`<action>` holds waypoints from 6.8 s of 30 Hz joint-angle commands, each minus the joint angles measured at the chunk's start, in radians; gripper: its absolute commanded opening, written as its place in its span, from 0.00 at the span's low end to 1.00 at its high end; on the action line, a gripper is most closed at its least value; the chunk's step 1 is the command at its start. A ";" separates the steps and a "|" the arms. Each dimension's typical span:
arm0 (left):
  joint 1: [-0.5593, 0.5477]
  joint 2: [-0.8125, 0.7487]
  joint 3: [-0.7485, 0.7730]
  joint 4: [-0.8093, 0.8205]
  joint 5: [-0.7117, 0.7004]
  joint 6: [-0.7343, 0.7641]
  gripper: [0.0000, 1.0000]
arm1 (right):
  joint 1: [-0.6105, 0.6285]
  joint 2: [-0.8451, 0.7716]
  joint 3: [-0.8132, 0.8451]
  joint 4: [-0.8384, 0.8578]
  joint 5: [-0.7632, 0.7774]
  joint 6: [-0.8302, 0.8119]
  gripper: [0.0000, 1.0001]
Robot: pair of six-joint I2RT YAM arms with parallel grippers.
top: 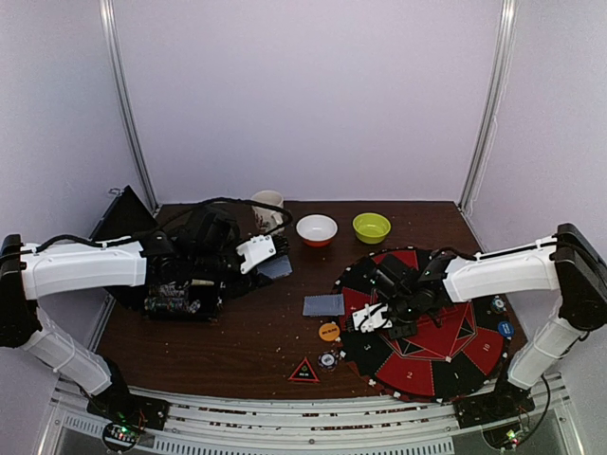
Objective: Distribute texas hold em gaming equipment
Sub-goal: Flop the poker card in the community card area, then pick up the poker card from the face-down deck piles, then flop the poker card in the community card area.
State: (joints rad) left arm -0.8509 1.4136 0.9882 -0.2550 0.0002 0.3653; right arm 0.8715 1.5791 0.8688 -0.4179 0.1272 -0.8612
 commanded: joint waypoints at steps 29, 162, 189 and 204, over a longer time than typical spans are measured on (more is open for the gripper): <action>-0.002 -0.001 0.008 0.040 0.003 -0.009 0.45 | 0.033 0.045 0.027 -0.091 -0.051 -0.092 0.00; -0.004 -0.011 0.008 0.034 -0.011 -0.005 0.44 | -0.131 0.052 0.019 -0.130 0.000 -0.037 0.00; -0.004 -0.007 0.011 0.032 0.001 -0.006 0.45 | -0.118 0.033 0.007 -0.217 -0.052 0.005 0.00; -0.004 -0.005 0.009 0.033 -0.003 -0.006 0.45 | -0.117 0.044 -0.011 -0.166 0.040 -0.032 0.02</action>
State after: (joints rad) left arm -0.8509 1.4139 0.9882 -0.2565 -0.0139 0.3649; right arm 0.7486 1.6238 0.8906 -0.5827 0.1352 -0.8730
